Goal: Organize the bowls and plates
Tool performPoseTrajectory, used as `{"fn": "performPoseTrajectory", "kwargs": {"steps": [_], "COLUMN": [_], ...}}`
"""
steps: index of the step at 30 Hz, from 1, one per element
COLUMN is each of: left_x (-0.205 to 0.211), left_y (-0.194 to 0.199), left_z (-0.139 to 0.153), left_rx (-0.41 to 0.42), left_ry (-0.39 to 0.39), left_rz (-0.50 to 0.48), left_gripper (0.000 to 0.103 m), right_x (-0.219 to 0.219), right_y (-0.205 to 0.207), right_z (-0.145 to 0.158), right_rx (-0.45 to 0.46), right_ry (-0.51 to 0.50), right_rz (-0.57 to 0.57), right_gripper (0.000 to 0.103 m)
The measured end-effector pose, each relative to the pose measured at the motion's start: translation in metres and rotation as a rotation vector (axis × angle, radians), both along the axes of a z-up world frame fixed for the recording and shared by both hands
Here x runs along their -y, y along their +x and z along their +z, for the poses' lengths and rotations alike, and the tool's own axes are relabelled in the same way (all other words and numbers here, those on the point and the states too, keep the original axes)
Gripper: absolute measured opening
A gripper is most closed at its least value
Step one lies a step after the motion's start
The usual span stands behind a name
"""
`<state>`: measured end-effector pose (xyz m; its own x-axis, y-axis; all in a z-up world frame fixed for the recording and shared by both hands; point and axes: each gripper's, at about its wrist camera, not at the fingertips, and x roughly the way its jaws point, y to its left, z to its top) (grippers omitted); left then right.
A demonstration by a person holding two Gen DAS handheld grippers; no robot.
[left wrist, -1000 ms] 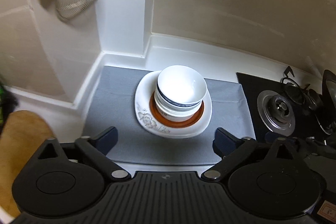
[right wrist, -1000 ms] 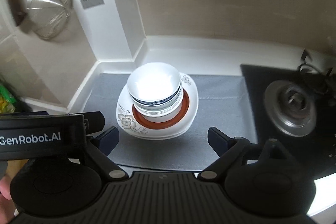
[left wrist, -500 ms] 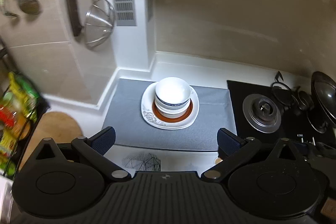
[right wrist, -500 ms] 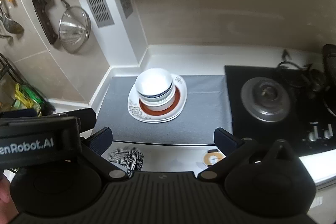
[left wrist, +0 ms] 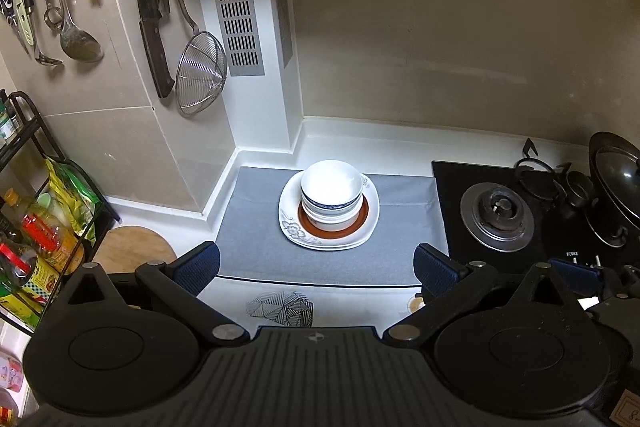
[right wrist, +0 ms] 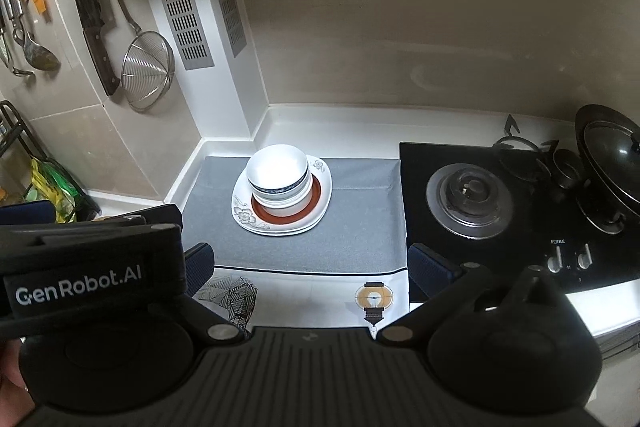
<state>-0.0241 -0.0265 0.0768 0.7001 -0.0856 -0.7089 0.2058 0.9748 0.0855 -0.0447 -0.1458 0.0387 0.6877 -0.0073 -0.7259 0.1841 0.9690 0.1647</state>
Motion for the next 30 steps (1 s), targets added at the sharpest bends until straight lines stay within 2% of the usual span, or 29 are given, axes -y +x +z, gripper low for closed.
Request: {"fn": "performPoseTrajectory", "kwargs": {"steps": [19, 30], "left_x": [0.018, 0.018], "left_y": [-0.009, -0.011], "left_z": [-0.001, -0.003], "left_rx": [-0.014, -0.015], "left_ry": [0.054, 0.060], "left_rz": [0.001, 0.001], "left_gripper": [0.103, 0.103], "right_x": [0.009, 0.007], "right_y": [-0.007, -0.010], "right_z": [-0.003, -0.005], "right_rx": [-0.016, -0.022], "right_ry": [0.020, 0.011], "right_rz": [0.010, 0.007], "right_gripper": [0.102, 0.102]}}
